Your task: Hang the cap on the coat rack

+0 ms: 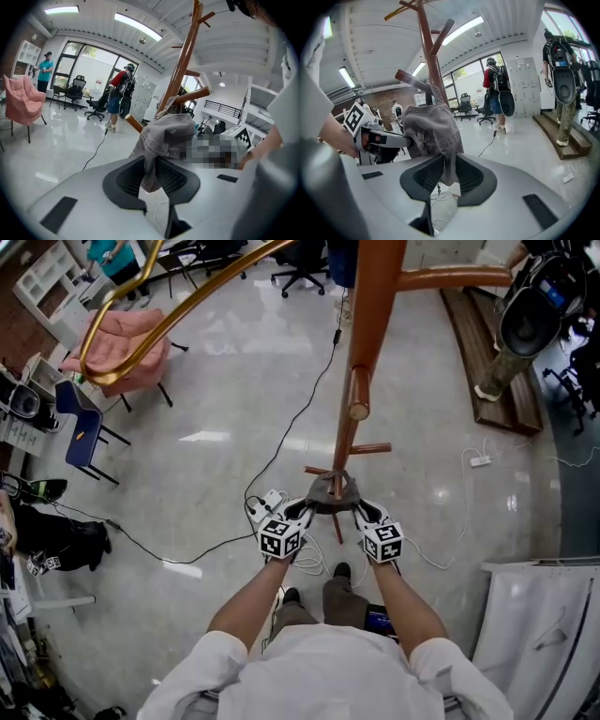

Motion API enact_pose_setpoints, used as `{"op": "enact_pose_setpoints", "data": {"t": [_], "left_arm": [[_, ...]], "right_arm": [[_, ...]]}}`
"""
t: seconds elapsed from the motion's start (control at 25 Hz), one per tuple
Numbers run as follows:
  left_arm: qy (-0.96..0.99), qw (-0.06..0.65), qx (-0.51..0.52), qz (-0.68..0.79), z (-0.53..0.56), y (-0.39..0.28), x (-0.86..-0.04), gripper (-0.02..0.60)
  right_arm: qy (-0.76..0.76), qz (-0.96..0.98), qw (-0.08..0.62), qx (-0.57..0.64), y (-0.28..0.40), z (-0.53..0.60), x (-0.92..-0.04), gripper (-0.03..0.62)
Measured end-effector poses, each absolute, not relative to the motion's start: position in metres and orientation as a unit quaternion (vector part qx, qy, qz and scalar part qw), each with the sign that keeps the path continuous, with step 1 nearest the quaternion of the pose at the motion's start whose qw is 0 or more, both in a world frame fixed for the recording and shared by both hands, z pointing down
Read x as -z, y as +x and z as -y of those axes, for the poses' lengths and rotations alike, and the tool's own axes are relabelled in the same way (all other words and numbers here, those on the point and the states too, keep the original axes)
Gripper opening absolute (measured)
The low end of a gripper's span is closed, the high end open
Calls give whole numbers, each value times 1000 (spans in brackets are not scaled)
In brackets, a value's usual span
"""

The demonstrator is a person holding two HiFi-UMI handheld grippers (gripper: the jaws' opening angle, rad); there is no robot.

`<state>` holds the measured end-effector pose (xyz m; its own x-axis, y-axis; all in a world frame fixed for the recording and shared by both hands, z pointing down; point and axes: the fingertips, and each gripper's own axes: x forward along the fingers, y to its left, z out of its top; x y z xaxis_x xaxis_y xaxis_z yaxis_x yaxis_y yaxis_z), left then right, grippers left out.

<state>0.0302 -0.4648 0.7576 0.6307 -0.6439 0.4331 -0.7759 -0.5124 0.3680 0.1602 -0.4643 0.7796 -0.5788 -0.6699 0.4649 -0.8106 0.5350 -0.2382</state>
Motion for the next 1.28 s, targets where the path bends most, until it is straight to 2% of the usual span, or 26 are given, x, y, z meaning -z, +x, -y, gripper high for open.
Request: {"op": "enact_pose_setpoints", "data": {"t": [0.6, 1.28], "left_arm": [[878, 276, -101, 377, 394, -16, -728, 72], [909, 254, -54, 325, 258, -91, -667, 26]], "right_arm": [[495, 827, 148, -222, 147, 382, -752, 63], [525, 828, 81, -181, 66, 237, -666, 35]]}}
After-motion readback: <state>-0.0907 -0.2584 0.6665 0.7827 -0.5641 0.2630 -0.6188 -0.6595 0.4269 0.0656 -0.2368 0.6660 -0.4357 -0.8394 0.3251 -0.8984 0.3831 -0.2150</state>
